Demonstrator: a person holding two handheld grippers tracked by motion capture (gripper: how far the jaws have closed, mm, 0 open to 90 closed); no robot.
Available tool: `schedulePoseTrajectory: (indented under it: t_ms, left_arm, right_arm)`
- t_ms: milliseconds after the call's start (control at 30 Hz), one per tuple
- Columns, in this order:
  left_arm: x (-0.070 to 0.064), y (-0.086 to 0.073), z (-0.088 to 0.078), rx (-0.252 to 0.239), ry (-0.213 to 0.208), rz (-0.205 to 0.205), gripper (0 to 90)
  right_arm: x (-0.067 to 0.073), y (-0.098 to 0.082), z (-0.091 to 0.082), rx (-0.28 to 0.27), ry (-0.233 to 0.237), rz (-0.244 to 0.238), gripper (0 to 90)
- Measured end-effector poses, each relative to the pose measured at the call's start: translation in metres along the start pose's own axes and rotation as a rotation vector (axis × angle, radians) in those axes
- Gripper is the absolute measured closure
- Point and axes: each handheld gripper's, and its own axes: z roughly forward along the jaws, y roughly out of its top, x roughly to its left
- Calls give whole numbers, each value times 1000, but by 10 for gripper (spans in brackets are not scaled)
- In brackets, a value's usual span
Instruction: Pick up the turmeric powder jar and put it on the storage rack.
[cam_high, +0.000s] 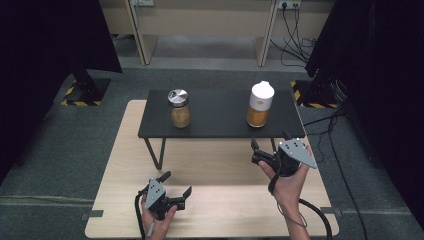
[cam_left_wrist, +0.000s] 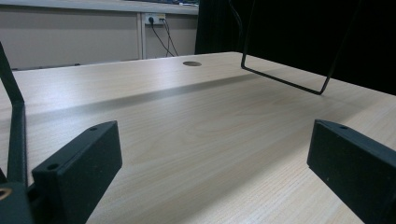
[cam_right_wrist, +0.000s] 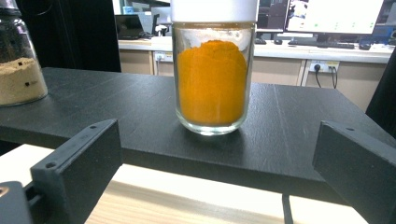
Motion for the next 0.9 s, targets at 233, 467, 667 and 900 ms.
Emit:
schedulePoseTrajectory:
  t_ms: [233,467,667,900]
  left_arm:
    - [0,0,0,-3,2,-7,23]
    - [-1,0,0,-2,3,-4,23]
    - [-2,-1,0,-4,1,-5,23]
    - [-3,-1,0,-5,3,-5,23]
  right_arm:
    - [-4,-13,-7,-9,1,6,17]
    - [-6,-23,-12,-4,6,11,17]
    - [-8,-32,-16,-5,7,17,17]
    - [-10,-45,-20,-1,8,36,16]
